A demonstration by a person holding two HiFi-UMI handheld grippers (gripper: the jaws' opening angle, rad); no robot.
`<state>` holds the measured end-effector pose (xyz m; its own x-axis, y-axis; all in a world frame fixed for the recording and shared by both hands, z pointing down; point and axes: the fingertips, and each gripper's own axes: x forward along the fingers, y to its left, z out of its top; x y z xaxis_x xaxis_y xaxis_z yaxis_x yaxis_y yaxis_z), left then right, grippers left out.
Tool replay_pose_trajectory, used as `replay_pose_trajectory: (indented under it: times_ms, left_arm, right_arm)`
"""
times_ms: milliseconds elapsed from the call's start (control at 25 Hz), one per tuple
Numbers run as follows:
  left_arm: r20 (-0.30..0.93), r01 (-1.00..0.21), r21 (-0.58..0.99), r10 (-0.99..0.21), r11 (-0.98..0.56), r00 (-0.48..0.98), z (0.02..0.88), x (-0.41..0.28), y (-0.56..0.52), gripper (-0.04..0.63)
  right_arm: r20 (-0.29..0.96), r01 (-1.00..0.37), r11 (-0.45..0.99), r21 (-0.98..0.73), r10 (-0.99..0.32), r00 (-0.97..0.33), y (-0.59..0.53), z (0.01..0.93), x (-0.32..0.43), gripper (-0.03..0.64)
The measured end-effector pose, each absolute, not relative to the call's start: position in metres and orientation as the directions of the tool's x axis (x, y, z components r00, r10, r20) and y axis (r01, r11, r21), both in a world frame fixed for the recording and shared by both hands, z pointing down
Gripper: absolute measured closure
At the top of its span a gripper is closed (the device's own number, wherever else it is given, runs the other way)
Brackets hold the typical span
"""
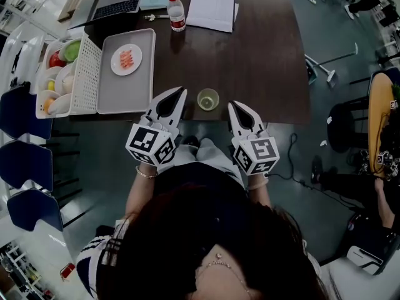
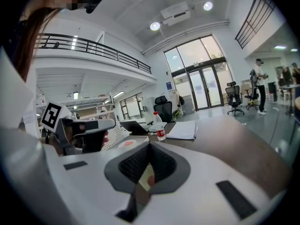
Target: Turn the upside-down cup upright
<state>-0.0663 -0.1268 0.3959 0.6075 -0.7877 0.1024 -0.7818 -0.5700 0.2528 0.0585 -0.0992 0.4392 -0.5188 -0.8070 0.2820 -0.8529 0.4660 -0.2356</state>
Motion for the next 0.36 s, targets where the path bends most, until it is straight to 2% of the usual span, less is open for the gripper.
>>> replay_pose_trajectory:
  times_ms: [360]
  left_arm:
    - [0.086, -0.768, 0.322, -0.791, -0.554, 0.606, 0.3965, -0.0732, -0.1267, 0.592]
  right_arm:
    - [0.274, -0.848, 0.483, -0.217, -0.804, -0.528, -0.0985, 0.4351, 0.0521, 0.600]
